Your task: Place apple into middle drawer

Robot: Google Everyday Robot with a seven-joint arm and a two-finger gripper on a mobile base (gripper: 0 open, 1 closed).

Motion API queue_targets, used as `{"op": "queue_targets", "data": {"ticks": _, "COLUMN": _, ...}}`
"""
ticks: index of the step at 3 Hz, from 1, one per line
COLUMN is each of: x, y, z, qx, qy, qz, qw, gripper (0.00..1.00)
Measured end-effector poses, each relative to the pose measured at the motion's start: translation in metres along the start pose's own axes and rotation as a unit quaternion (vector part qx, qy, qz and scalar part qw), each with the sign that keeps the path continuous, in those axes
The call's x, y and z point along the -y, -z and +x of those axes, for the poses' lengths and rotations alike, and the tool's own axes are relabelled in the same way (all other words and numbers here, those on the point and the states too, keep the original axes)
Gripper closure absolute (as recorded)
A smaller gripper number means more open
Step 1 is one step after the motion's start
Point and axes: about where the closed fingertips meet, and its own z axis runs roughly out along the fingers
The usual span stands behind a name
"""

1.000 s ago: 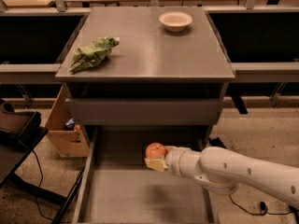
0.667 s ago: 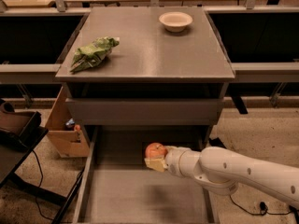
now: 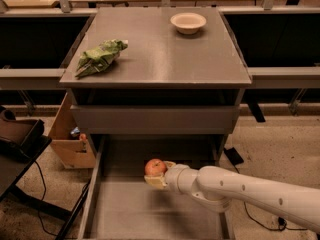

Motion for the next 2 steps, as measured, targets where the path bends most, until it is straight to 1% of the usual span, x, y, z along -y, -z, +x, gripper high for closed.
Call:
{"op": "queue_targets", "data": {"ticks": 1, "x": 0.000, "y": -0.038, "z": 0.018, "qx": 0.011, "qy": 0.030, "qz": -0.008, "qw": 0.9994, "gripper": 1.00}}
{"op": "queue_targets", "data": {"ticks": 2, "x": 0.000, "y": -0.067, "z": 0.033, "qx": 0.013, "qy": 0.064, "qz": -0.011, "qw": 0.9978, "gripper": 1.00}}
